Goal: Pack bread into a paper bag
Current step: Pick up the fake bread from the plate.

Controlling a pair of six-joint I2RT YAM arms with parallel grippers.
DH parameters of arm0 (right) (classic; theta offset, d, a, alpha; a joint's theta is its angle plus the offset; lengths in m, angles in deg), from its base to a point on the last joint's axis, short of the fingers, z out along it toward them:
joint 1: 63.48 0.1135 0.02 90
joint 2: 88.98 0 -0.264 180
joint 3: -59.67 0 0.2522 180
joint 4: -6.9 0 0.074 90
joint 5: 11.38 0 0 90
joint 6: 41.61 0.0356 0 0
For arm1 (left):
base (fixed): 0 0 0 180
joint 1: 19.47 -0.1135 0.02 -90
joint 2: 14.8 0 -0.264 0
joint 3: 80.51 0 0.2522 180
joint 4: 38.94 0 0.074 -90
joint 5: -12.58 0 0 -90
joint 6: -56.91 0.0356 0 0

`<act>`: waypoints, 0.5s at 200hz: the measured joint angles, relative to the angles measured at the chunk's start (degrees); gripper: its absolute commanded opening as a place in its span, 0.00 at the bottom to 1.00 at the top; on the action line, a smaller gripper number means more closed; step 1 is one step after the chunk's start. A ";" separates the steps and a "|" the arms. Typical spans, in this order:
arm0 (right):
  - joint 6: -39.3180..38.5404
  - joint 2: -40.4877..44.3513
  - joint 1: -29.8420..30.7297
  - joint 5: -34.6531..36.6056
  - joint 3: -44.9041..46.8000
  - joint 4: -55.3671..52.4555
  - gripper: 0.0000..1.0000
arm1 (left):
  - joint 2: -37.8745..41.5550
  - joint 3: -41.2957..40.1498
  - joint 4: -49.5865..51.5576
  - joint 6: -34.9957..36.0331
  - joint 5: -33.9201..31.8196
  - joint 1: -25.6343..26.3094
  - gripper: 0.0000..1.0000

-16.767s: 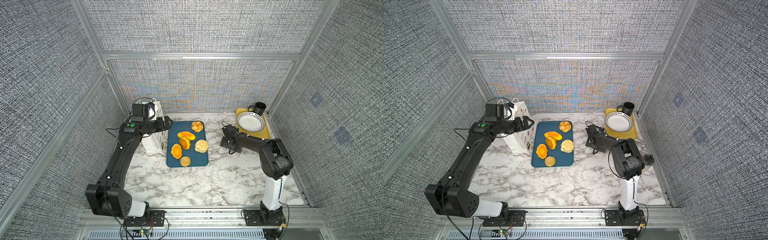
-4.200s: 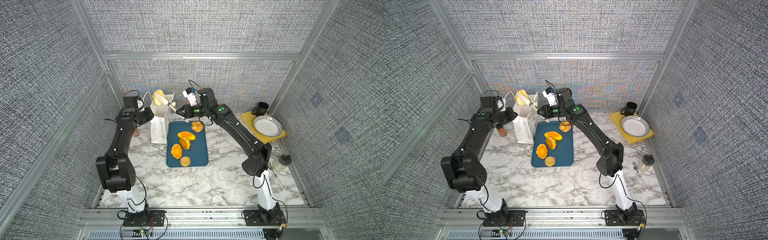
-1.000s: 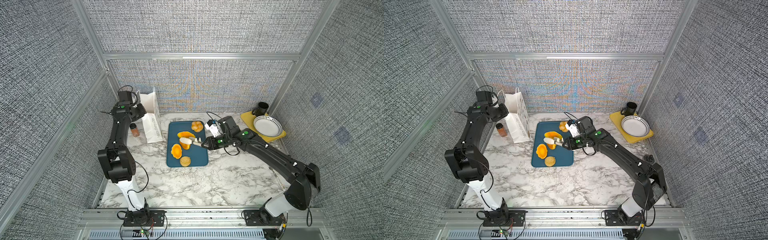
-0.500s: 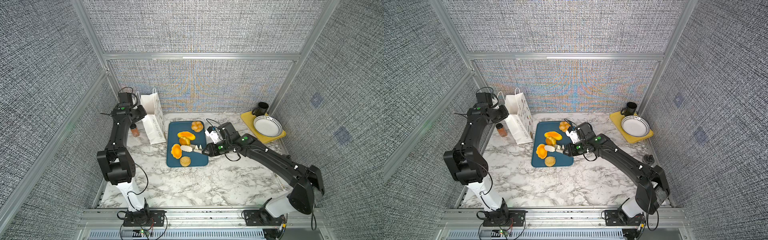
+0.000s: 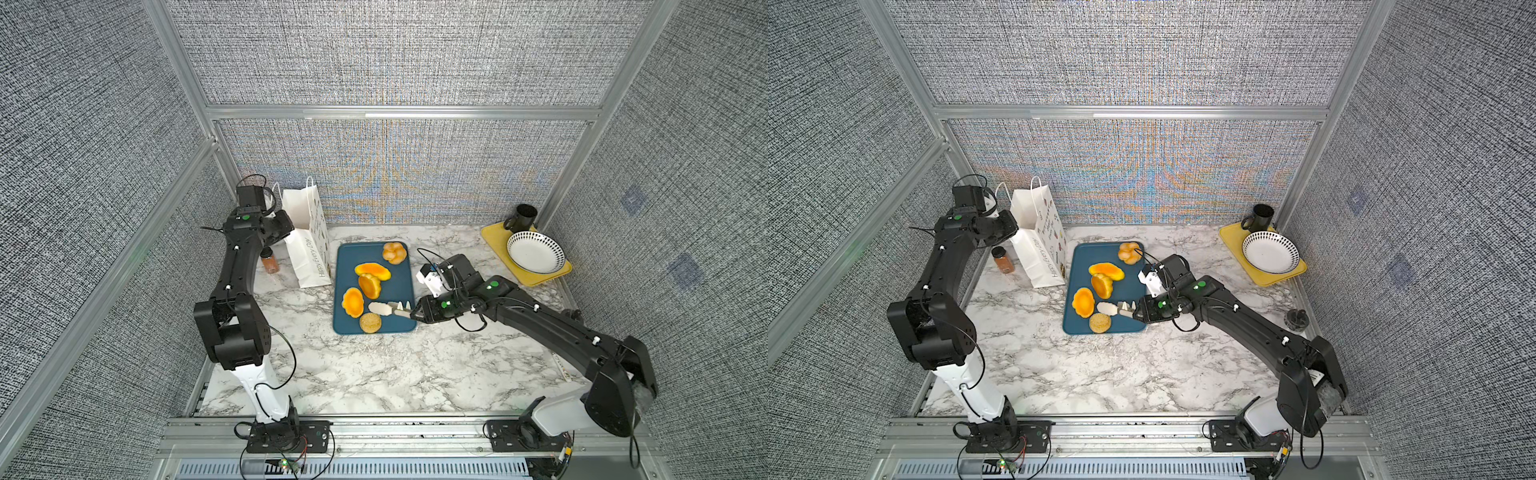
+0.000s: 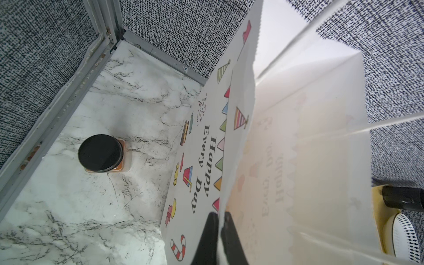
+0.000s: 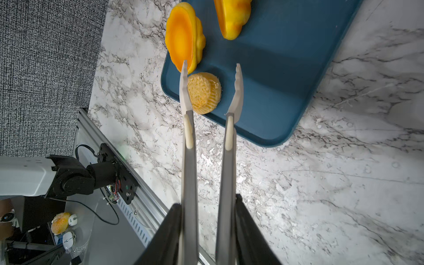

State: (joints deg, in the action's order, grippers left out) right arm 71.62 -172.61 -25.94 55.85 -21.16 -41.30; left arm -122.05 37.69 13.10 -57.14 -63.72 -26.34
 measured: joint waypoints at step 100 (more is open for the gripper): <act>1.46 -1.36 2.27 -2.01 2.97 1.68 0.34 | 1.79 -2.32 0.00 1.75 0.33 0.00 0.02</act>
State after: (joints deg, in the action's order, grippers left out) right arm 73.08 -173.97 -23.67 53.84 -18.19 -39.61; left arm -120.25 35.37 13.10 -55.39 -63.40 -26.34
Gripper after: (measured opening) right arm 0.354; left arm 0.078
